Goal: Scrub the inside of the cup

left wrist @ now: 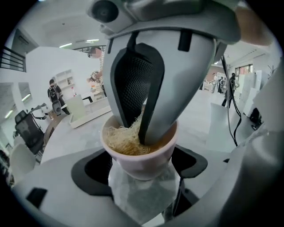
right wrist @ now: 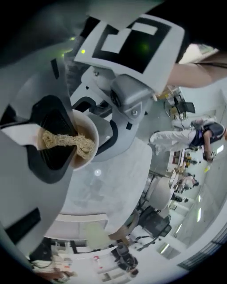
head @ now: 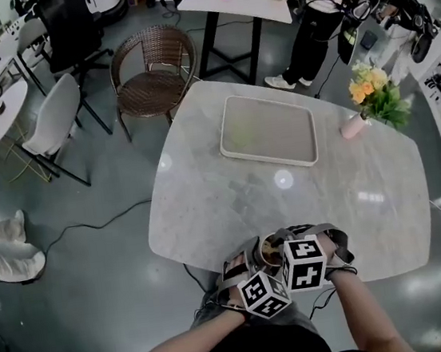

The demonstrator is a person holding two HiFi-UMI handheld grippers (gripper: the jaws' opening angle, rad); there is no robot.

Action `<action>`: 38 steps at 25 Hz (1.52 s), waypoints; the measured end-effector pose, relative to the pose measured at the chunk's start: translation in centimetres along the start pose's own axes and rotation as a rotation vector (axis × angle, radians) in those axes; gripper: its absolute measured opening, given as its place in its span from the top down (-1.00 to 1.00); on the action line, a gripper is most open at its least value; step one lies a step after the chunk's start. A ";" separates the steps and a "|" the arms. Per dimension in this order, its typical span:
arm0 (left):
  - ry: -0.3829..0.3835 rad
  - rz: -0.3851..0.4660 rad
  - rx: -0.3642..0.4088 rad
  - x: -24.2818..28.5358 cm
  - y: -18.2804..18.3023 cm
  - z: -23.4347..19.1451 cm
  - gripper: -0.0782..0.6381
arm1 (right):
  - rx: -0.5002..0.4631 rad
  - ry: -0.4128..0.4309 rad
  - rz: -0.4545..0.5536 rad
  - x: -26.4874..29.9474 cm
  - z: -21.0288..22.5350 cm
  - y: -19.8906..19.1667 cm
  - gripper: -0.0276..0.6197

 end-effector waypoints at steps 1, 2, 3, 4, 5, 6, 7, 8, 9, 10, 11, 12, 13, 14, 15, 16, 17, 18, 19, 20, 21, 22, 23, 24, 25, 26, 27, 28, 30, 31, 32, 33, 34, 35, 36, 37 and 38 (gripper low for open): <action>-0.007 0.005 0.023 0.0 0.0 0.0 -0.37 | -0.039 0.010 0.011 0.0 -0.2 0.0 0.73; -0.019 0.011 0.052 0.1 0.1 0.1 -0.37 | -0.065 0.019 0.023 0.0 -0.4 0.0 0.73; -0.035 0.016 0.083 0.2 0.1 0.1 -0.38 | -0.081 0.027 0.032 -0.1 -0.4 0.0 0.73; -0.056 0.021 0.114 0.3 0.2 0.1 -0.39 | -0.088 0.033 0.038 -0.2 -0.5 0.0 0.73; -0.079 0.025 0.144 0.3 0.2 0.2 -0.39 | -0.091 0.038 0.042 -0.3 -0.5 -0.1 0.73; -0.104 0.029 0.176 0.3 0.2 0.2 -0.39 | -0.093 0.041 0.044 -0.4 -0.6 -0.1 0.73; -0.129 0.032 0.211 0.4 0.3 0.2 -0.39 | -0.096 0.043 0.044 -0.5 -0.7 -0.1 0.73; -0.152 0.035 0.249 0.4 0.4 0.3 -0.40 | -0.101 0.044 0.043 -0.5 -0.8 -0.2 0.73; -0.173 0.036 0.289 0.4 0.5 0.4 -0.41 | -0.108 0.045 0.042 -0.6 -0.9 -0.2 0.73; -0.193 0.037 0.329 0.5 0.6 0.5 -0.42 | -0.115 0.046 0.041 -0.7 -1.0 -0.3 0.73; -0.213 0.038 0.367 0.6 0.7 0.6 -0.42 | -0.121 0.047 0.040 -0.7 -1.1 -0.5 0.73; -0.231 0.039 0.400 0.7 0.8 0.7 -0.42 | -0.123 0.045 0.041 -0.8 -1.1 -0.6 0.73; -0.248 0.040 0.424 0.7 0.8 0.8 -0.42 | -0.118 0.041 0.045 -0.9 -1.1 -0.7 0.73; -0.263 0.039 0.436 0.8 0.9 0.8 -0.42 | -0.105 0.032 0.051 -1.0 -1.0 -0.9 0.73; -0.276 0.037 0.434 0.8 0.9 0.7 -0.42 | -0.081 0.020 0.061 -1.2 -0.8 -0.9 0.73; -0.280 0.034 0.419 0.8 0.9 0.6 -0.42 | -0.043 0.006 0.072 -1.4 -0.5 -0.9 0.73; -0.272 0.031 0.397 0.8 0.9 0.5 -0.42 | 0.005 -0.008 0.085 -1.7 -0.2 -0.9 0.73; -0.255 0.029 0.370 0.8 0.9 0.3 -0.42 | 0.063 -0.021 0.097 -2.1 0.1 -0.9 0.73; -0.232 0.026 0.340 0.7 0.8 0.1 -0.42 | 0.126 -0.032 0.107 -2.5 0.5 -0.9 0.73; -0.207 0.021 0.308 0.7 0.8 0.0 -0.42 | 0.195 -0.042 0.113 -2.9 0.9 -0.9 0.73; -0.181 0.014 0.276 0.6 0.7 -0.2 -0.42 | 0.267 -0.046 0.116 -3.1 1.2 -0.9 0.73; -0.156 0.007 0.245 0.6 0.6 -0.3 -0.42 | 0.344 -0.043 0.117 -3.3 1.5 -0.9 0.73; -0.132 0.000 0.215 0.5 0.6 -0.3 -0.42 | 0.417 -0.032 0.117 -3.4 1.7 -1.0 0.73; -0.109 -0.005 0.187 0.5 0.5 -0.4 -0.42 | 0.475 -0.016 0.115 -3.4 1.8 -1.0 0.73; -0.088 -0.011 0.160 0.5 0.5 -0.5 -0.42 | 0.515 -0.004 0.109 -3.2 1.9 -1.0 0.73; -0.070 -0.018 0.137 0.5 0.5 -0.5 -0.42 | 0.537 0.002 0.095 -3.0 2.0 -1.0 0.73; -0.054 -0.026 0.117 0.5 0.4 -0.5 -0.42 | 0.544 0.003 0.075 -2.7 2.0 -1.0 0.73; -0.039 -0.032 0.098 0.4 0.4 -0.5 -0.42 | 0.538 0.001 0.053 -2.4 2.1 -0.9 0.73; -0.010 -0.038 0.056 0.3 0.5 -0.6 -0.42 | 0.498 -0.003 0.012 -1.5 1.9 -0.5 0.73; 0.004 -0.038 0.032 0.3 0.5 -0.6 -0.42 | 0.467 -0.005 0.001 -1.1 1.7 -0.2 0.73; 0.018 -0.039 0.010 0.2 0.5 -0.7 -0.42 | 0.427 -0.006 0.002 -0.7 1.5 0.1 0.73; 0.030 -0.040 -0.005 0.2 0.5 -0.8 -0.42 | 0.372 -0.007 0.013 -0.5 1.4 0.3 0.73; 0.037 -0.042 -0.007 0.2 0.4 -0.9 -0.42 | 0.298 -0.010 0.029 -0.4 1.2 0.5 0.73; 0.036 -0.042 0.001 0.2 0.3 -0.9 -0.42 | 0.211 -0.014 0.047 -0.4 0.9 0.7 0.73; 0.026 -0.042 0.017 0.1 0.2 -0.9 -0.42 | 0.126 -0.014 0.068 -0.5 0.5 0.9 0.73; 0.010 -0.039 0.040 -0.1 0.2 -0.8 -0.42 | 0.054 -0.008 0.093 -0.6 0.1 1.1 0.73; -0.008 -0.036 0.069 -0.2 0.0 -0.8 -0.42 | 0.000 0.003 0.122 -0.7 -0.2 1.2 0.73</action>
Point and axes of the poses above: the fingertips, and each gripper's own axes: x forward along the fingers, z to its right, y out of its top, the point moved 2 cm from there along -x, backward along the fingers, and after that the axes turned 4 degrees about -z, right-handed, at the moved point
